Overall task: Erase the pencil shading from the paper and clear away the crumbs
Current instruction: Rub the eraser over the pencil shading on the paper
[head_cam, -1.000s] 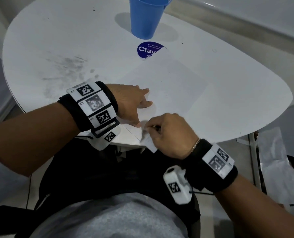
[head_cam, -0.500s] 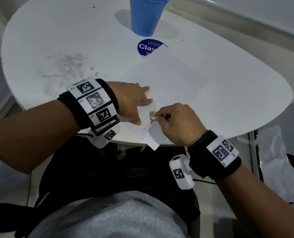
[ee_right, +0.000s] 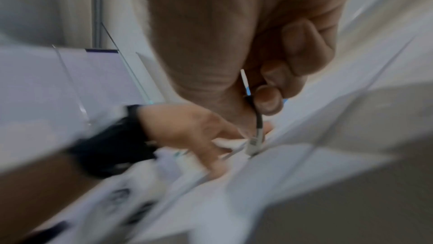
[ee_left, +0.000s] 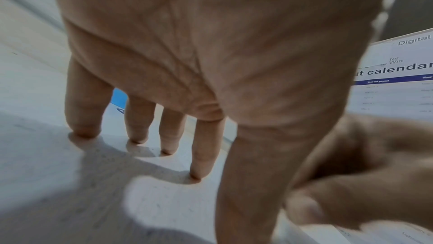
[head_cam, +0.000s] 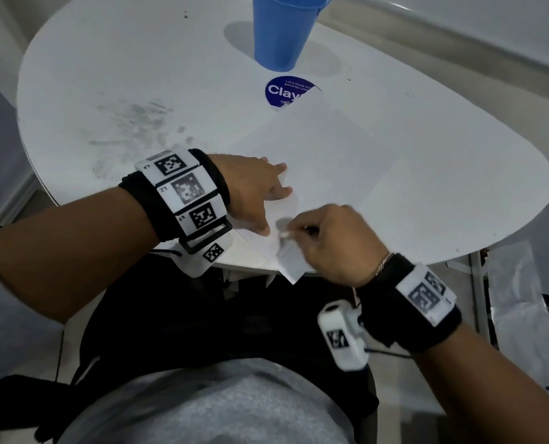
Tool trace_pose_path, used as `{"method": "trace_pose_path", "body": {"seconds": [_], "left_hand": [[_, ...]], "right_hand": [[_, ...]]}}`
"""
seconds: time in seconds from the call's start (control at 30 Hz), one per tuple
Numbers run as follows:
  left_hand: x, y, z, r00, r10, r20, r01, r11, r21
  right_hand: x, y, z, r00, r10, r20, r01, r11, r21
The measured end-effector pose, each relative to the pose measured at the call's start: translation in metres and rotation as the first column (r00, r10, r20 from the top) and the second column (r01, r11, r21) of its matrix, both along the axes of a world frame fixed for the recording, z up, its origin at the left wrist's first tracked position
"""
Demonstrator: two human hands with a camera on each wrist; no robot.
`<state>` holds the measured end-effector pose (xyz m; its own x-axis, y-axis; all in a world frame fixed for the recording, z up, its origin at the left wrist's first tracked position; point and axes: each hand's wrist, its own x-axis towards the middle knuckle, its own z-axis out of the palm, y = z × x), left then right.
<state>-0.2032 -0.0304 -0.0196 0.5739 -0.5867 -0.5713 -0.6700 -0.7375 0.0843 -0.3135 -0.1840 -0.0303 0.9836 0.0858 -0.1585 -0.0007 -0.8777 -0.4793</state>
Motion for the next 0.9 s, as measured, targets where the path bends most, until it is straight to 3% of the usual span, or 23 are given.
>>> {"method": "trace_pose_path", "body": {"seconds": [0.07,0.2,0.37,0.5,0.63,0.67,0.8,0.9], "left_hand": [[0.0,0.0,-0.001,1.0,0.006,0.003,-0.006,1.0,-0.01],[-0.001,-0.001,0.0,1.0,0.0,0.005,0.0,1.0,0.0],[0.001,0.0,-0.002,1.0,0.023,0.005,-0.023,1.0,-0.017],[0.003,0.001,-0.003,1.0,0.021,-0.014,-0.021,1.0,-0.013],[0.003,0.002,-0.002,0.999,0.034,-0.007,-0.035,0.999,-0.034],[0.003,0.002,-0.002,0.999,0.035,-0.007,-0.035,0.999,-0.037],[0.003,0.003,-0.001,0.999,0.042,-0.014,-0.043,0.999,-0.03],[0.003,0.003,0.0,0.998,0.06,-0.012,-0.06,0.997,-0.046]], "right_hand": [[0.006,-0.009,-0.001,0.996,-0.075,0.037,0.075,0.997,0.001],[-0.012,0.011,-0.005,0.991,0.13,-0.004,-0.13,0.991,0.012],[0.006,-0.006,-0.006,0.997,-0.065,0.048,0.063,0.997,0.035],[-0.008,0.008,-0.006,0.994,0.111,-0.005,-0.111,0.993,0.045],[0.008,-0.008,-0.006,0.994,-0.098,0.052,0.095,0.994,0.055],[0.007,-0.008,-0.006,0.994,-0.092,0.055,0.09,0.995,0.037],[-0.01,0.01,-0.004,0.99,0.141,-0.014,-0.141,0.99,0.017],[0.005,-0.003,-0.002,0.999,-0.023,0.04,0.023,1.0,0.004]]}}
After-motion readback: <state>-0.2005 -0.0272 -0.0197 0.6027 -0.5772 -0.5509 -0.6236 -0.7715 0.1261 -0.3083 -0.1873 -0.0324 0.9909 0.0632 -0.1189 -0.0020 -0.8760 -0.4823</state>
